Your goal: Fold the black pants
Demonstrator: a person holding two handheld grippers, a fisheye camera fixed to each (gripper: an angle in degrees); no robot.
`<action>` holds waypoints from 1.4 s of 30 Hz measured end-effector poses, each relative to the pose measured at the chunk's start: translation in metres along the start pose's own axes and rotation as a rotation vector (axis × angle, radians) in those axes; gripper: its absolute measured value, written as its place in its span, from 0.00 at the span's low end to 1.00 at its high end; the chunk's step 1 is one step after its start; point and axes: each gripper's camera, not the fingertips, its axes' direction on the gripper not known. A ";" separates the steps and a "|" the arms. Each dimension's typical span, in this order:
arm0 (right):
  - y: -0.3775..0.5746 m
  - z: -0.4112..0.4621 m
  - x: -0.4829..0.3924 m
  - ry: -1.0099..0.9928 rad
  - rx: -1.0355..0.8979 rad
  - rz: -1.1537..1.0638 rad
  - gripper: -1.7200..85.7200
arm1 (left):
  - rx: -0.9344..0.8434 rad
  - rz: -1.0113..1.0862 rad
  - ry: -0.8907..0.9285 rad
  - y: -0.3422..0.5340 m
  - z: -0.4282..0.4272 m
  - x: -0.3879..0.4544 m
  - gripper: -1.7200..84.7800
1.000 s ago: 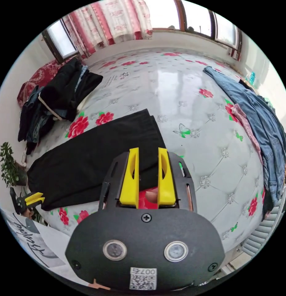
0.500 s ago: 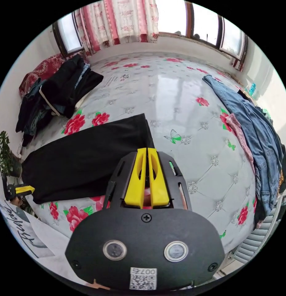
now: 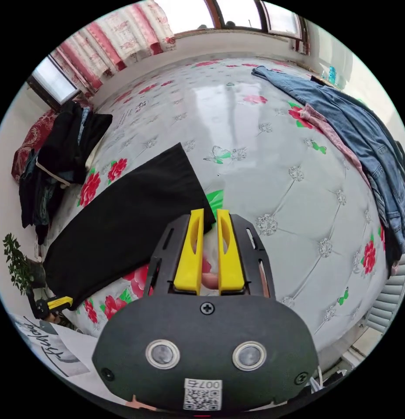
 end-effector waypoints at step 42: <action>0.133 0.035 -0.294 -0.451 -0.584 -0.595 0.07 | 0.887 -1.141 0.518 0.281 0.021 -0.282 0.05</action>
